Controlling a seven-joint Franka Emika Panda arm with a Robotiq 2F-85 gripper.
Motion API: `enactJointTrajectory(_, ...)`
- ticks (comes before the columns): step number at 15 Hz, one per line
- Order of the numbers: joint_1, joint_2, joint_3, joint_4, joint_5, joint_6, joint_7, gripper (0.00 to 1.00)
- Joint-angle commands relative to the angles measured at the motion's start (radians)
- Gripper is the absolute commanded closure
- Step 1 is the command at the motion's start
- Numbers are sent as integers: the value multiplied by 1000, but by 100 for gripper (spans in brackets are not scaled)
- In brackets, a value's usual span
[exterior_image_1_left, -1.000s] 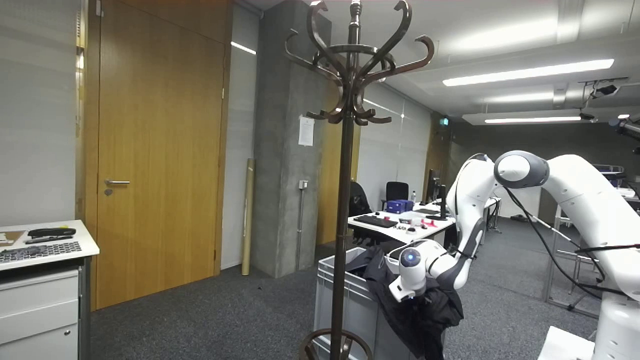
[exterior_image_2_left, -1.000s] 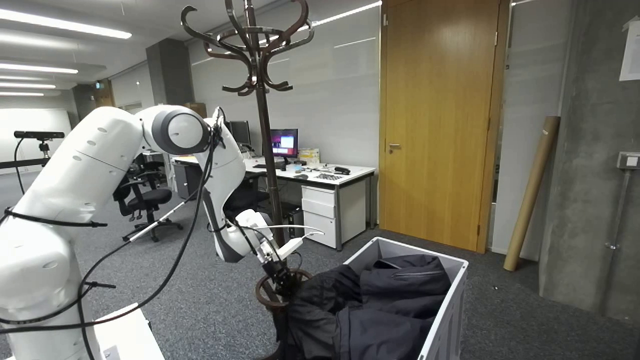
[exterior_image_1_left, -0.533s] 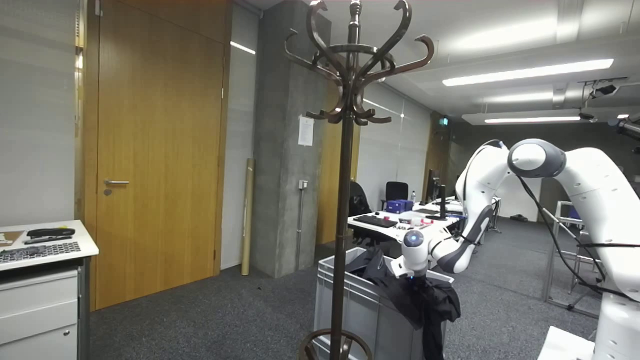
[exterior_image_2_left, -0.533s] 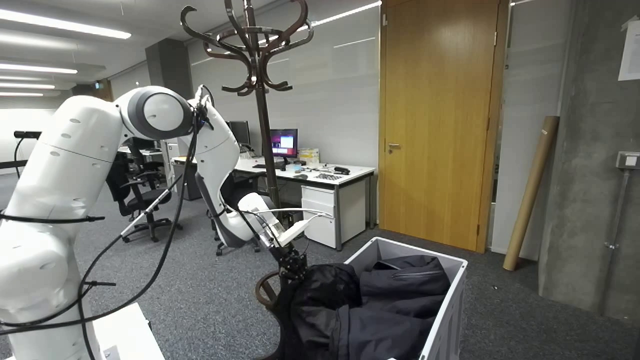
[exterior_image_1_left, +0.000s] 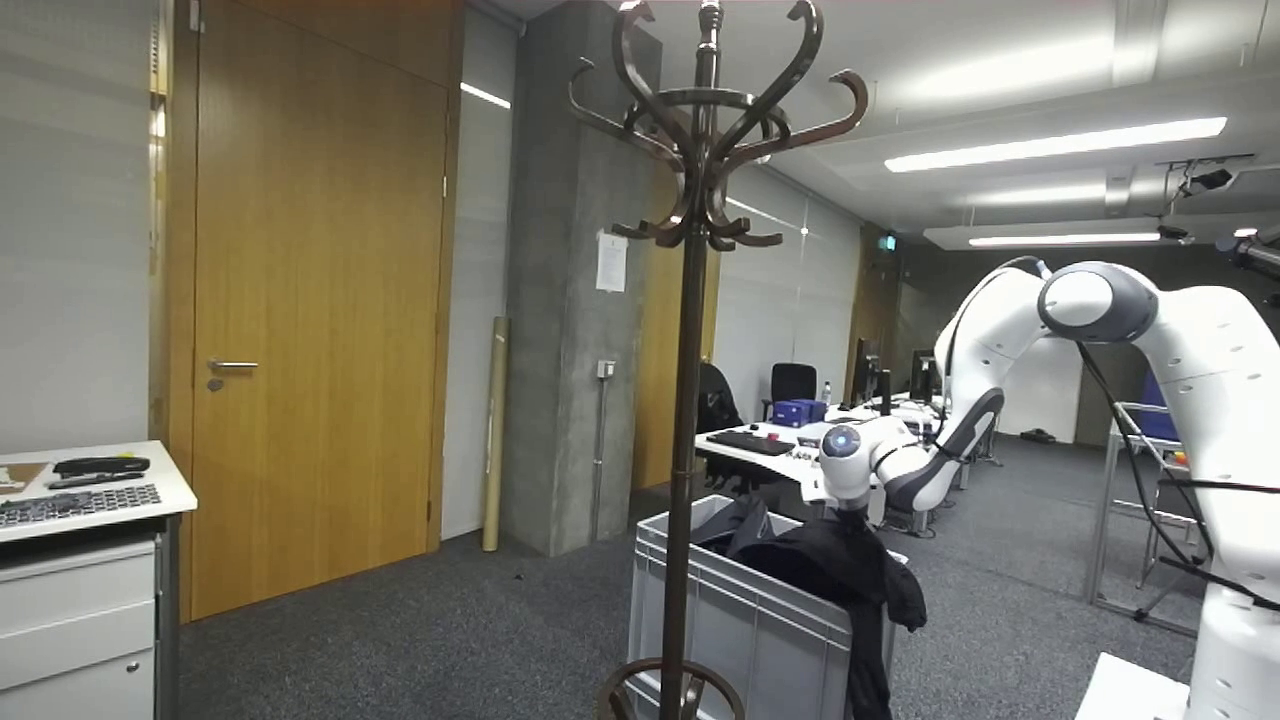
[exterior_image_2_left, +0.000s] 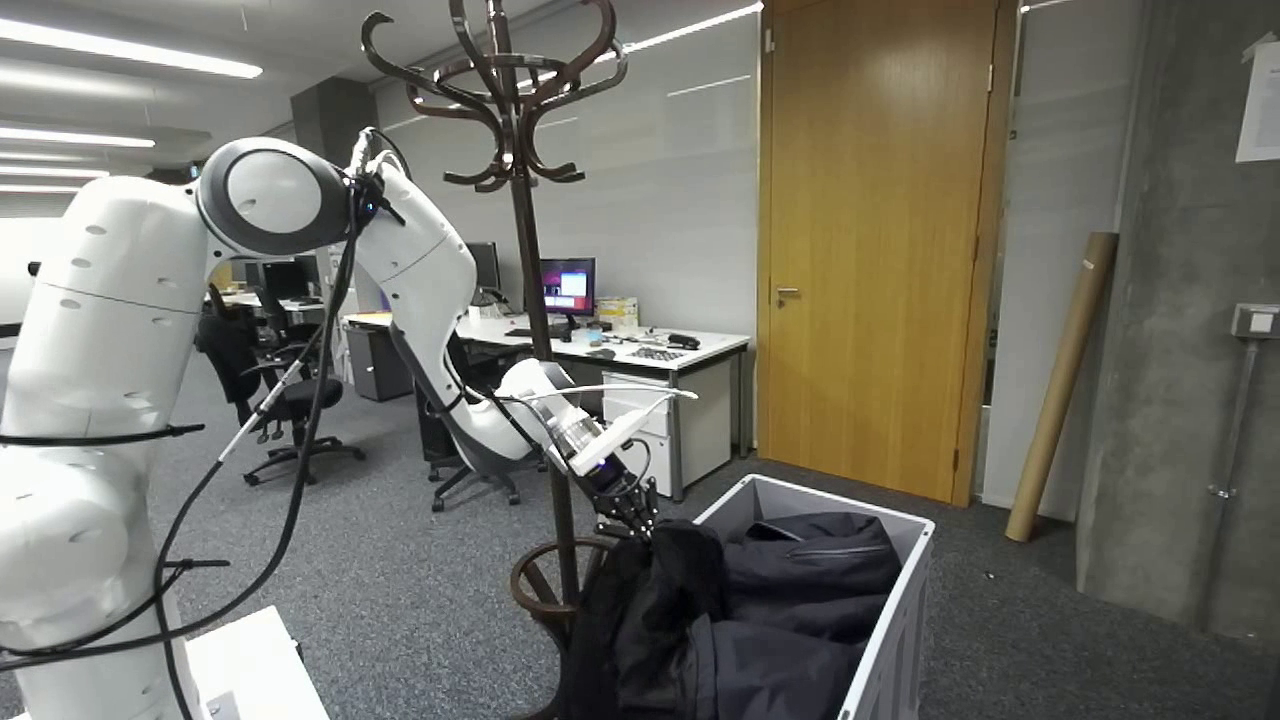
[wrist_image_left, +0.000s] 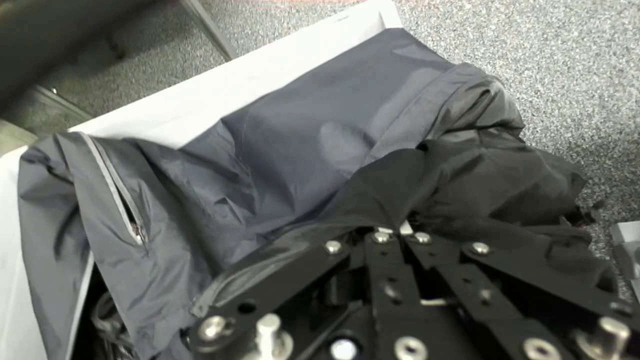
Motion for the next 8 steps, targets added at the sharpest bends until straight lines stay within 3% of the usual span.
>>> enactJointTrajectory(1, -33, -22, -23, 26, 17, -27, 113, 100)
enactJointTrajectory(8, -46, 92, -23, 204, 206, -44, 298, 100)
